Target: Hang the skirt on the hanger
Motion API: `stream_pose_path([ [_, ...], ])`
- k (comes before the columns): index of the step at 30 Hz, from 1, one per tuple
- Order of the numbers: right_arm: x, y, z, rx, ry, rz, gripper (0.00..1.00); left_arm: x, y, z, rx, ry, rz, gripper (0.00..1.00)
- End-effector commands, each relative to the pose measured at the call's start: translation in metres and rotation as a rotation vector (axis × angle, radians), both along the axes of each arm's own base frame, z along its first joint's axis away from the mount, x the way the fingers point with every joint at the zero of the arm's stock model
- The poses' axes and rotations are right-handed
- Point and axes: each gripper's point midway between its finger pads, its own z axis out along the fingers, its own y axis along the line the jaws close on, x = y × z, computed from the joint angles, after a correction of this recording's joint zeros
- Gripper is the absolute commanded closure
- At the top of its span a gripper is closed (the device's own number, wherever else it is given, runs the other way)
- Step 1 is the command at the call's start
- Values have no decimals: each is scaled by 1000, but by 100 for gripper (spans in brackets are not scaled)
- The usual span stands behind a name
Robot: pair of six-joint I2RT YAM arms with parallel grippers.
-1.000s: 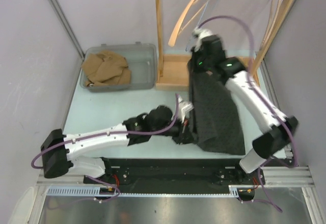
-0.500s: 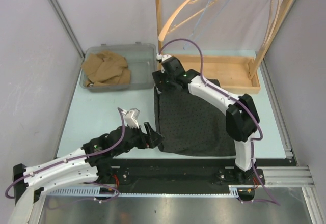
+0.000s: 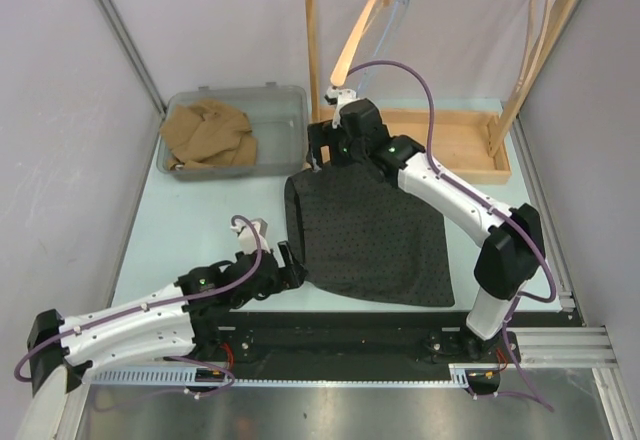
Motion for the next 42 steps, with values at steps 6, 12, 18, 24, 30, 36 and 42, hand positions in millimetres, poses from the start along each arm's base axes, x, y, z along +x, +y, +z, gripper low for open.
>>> stream_pose_path([
  [6, -48, -29, -27, -13, 140, -49, 19, 3, -22, 0, -12, 29, -45, 17],
  [12, -92, -52, -37, -57, 171, -87, 25, 14, -45, -4, -36, 1, -70, 23],
  [18, -122, -74, -48, -76, 208, -113, 27, 35, -50, 4, 46, -72, -59, 36],
  [24, -143, -92, -65, -85, 250, -141, 30, 41, -48, -1, 72, -75, -24, 39],
  [30, -151, -98, -74, -79, 274, -160, 32, 43, -48, -11, 84, -61, -33, 38],
  [36, -153, -99, -77, -78, 283, -167, 33, 34, -53, -25, 74, -12, -66, 50],
  [42, -152, -104, -71, -67, 269, -184, 35, 9, -34, -62, 126, 163, -21, 86],
])
